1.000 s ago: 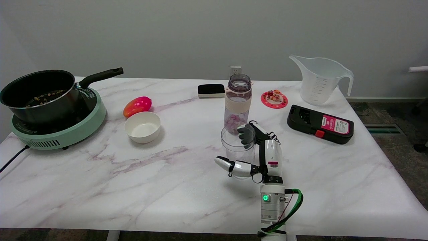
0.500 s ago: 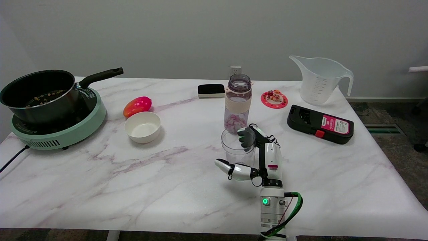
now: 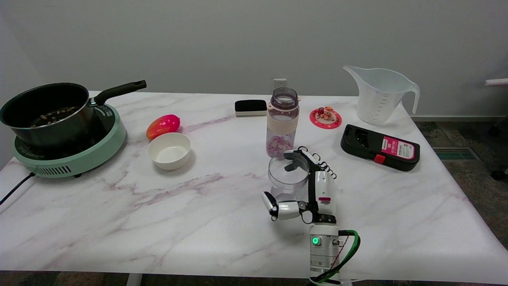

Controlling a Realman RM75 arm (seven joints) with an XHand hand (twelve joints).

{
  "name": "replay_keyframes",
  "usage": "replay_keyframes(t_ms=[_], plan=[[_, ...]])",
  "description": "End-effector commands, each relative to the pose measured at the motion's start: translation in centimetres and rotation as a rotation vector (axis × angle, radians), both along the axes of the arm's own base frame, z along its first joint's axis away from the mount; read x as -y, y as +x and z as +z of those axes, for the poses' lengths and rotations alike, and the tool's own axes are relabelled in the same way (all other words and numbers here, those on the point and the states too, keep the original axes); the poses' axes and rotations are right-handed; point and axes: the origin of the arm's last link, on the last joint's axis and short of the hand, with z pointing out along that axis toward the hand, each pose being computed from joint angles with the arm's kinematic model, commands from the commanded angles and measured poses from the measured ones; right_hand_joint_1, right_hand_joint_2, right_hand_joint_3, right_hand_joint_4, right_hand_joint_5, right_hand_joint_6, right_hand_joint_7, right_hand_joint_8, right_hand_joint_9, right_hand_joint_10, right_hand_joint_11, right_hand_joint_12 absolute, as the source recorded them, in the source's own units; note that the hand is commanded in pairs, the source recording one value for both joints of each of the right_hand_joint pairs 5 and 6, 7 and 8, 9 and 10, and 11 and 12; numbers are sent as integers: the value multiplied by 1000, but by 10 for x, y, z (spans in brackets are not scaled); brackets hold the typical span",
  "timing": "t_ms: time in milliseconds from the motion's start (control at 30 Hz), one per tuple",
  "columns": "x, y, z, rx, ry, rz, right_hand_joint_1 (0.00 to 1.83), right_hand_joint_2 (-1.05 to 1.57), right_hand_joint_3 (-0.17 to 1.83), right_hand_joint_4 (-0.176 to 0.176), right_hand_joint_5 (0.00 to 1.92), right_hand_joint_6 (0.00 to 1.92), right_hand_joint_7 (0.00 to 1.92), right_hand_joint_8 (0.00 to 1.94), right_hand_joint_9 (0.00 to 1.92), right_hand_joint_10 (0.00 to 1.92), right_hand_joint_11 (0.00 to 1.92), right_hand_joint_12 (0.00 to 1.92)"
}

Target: Place the measuring cup onto the table.

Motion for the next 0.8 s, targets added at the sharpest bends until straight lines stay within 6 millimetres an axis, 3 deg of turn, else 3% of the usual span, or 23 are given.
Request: replay_keyframes(t_ms=[33,233,300,400,700,767,800], plan=[[-4,-1,4,-4,-13,4,1210,-214,1408,0,697,697,849,849,605,605,508,508],[-9,-1,15,4,-24,-2,1197,-582,1619,0,375,375,544,544,551,551,487,487],[-11,-2,22,10,-27,-9,1189,-679,1489,0,234,234,502,502,532,532,485,485],[-12,1,31,11,-16,-9,1186,-694,1368,0,175,175,452,452,515,515,495,495],[-13,2,54,13,-36,-20,1196,-690,1260,0,80,80,397,397,453,453,458,458],[-18,4,67,17,-56,-17,1217,-671,1201,0,77,77,394,394,449,449,455,455],[-26,10,88,24,-74,-19,1250,-664,1225,0,77,77,392,392,450,450,460,460]])
